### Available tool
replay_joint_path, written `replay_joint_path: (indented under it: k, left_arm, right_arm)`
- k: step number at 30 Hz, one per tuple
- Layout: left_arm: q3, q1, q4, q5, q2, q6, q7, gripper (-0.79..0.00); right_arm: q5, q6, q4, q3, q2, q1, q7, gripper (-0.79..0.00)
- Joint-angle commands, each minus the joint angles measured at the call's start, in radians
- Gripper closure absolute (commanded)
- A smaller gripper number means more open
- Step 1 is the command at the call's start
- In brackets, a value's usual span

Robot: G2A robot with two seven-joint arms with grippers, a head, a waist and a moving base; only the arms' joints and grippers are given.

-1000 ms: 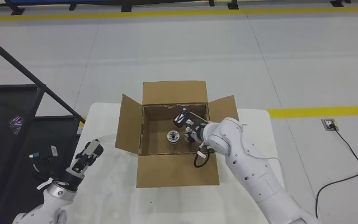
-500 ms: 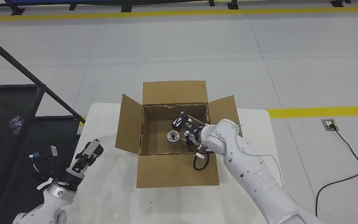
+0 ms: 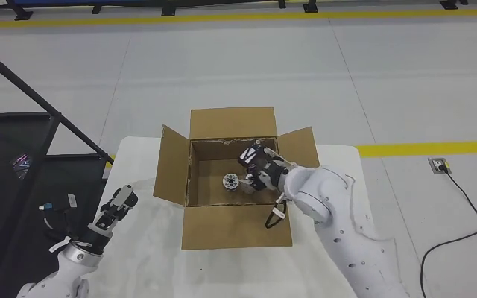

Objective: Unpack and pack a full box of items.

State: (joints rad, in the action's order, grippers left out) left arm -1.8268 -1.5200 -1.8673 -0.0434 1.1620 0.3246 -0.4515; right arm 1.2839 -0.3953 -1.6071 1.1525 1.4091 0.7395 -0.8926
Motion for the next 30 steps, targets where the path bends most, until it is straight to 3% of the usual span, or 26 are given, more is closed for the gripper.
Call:
replay_joint_path:
  k: [1, 5, 9, 23, 30]
  left_arm:
    - [0.000, 0.000, 0.000, 0.000, 0.000, 0.000, 0.000, -0.785]
    - [0.000, 0.000, 0.000, 0.000, 0.000, 0.000, 0.000, -0.785]
    - [0.000, 0.000, 0.000, 0.000, 0.000, 0.000, 0.000, -0.785]
    - [0.000, 0.000, 0.000, 0.000, 0.000, 0.000, 0.000, -0.785]
    - [0.000, 0.000, 0.000, 0.000, 0.000, 0.000, 0.000, -0.785]
  right_arm:
    - [0.010, 0.057, -0.106, 0.073, -0.010, 0.061, 0.004, -0.785]
    - [-0.044, 0.161, -0.228, 0.233, -0.027, 0.168, 0.050, -0.785]
    - [-0.192, 0.205, -0.222, 0.393, -0.039, 0.226, 0.038, -0.785]
    - [-0.219, 0.217, -0.152, 0.384, -0.042, 0.220, 0.032, -0.785]
    - [-0.298, 0.179, -0.029, 0.365, -0.051, 0.150, -0.071, -0.785]
